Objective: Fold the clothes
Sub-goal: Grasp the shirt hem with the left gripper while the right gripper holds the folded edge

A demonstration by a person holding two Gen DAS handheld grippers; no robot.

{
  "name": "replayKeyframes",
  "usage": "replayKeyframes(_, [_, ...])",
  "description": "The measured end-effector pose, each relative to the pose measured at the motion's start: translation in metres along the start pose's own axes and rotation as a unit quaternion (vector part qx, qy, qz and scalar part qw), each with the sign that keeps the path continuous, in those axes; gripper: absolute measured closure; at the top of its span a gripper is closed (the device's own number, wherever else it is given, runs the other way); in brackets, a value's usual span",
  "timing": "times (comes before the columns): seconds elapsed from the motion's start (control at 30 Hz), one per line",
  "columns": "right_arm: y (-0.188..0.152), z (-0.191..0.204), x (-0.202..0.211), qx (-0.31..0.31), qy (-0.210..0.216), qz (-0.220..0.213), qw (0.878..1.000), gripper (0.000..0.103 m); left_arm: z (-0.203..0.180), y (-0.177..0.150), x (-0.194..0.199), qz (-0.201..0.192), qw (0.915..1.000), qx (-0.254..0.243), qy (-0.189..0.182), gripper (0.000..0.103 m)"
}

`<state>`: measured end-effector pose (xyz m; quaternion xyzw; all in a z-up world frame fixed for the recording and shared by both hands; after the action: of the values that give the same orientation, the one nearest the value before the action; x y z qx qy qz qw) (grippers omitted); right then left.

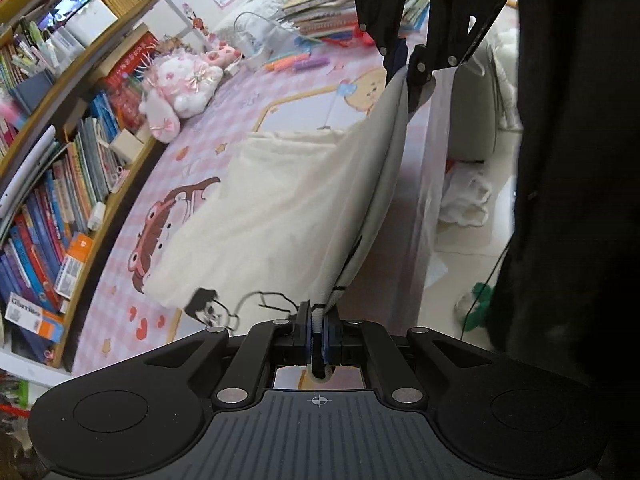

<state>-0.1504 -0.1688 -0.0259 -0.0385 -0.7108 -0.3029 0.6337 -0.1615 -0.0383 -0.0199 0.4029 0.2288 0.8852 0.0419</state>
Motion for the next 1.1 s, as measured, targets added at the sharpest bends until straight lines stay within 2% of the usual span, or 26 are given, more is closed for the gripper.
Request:
replayKeyframes(0.17, [0.008, -0.010, 0.023, -0.021, 0.020, -0.020, 0.999, 0.091, 0.017, 0.010, 0.002, 0.010, 0.9999, 0.008, 0.001, 0.099])
replayKeyframes(0.3, [0.023, -0.031, 0.041, -0.009, 0.015, -0.045, 0.999, 0.092, 0.040, 0.023, -0.003, 0.022, 0.9993, -0.003, 0.031, 0.099])
replayKeyframes(0.53, [0.048, -0.081, 0.061, 0.030, 0.002, -0.092, 0.995, 0.092, 0.078, 0.040, -0.025, 0.054, 0.9960, 0.023, 0.066, 0.099])
replayKeyframes(0.8, [0.065, -0.127, 0.051, 0.062, 0.025, -0.107, 0.992, 0.092, 0.102, 0.044, -0.056, 0.098, 0.9903, 0.063, 0.076, 0.098])
replayKeyframes(0.83, [0.067, -0.132, 0.048, 0.063, 0.030, -0.107, 0.992, 0.092, 0.106, 0.044, -0.060, 0.104, 0.9888, 0.064, 0.087, 0.098])
replayKeyframes(1.1, [0.071, -0.160, 0.035, 0.067, 0.067, -0.104, 0.990, 0.092, 0.118, 0.047, -0.083, 0.129, 0.9855, 0.068, 0.088, 0.098])
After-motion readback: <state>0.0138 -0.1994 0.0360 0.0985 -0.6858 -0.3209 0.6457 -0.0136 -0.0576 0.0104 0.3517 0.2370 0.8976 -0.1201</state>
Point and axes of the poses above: each gripper's, at about its wrist camera, not at the fingertips, and x roughly against the way its jaws point, z to its left, y to its top, the point moved 9 cm from there along -x, roughly the way its jaws point, and after that the axes turned 12 degrees about y, right-handed, at the moved point
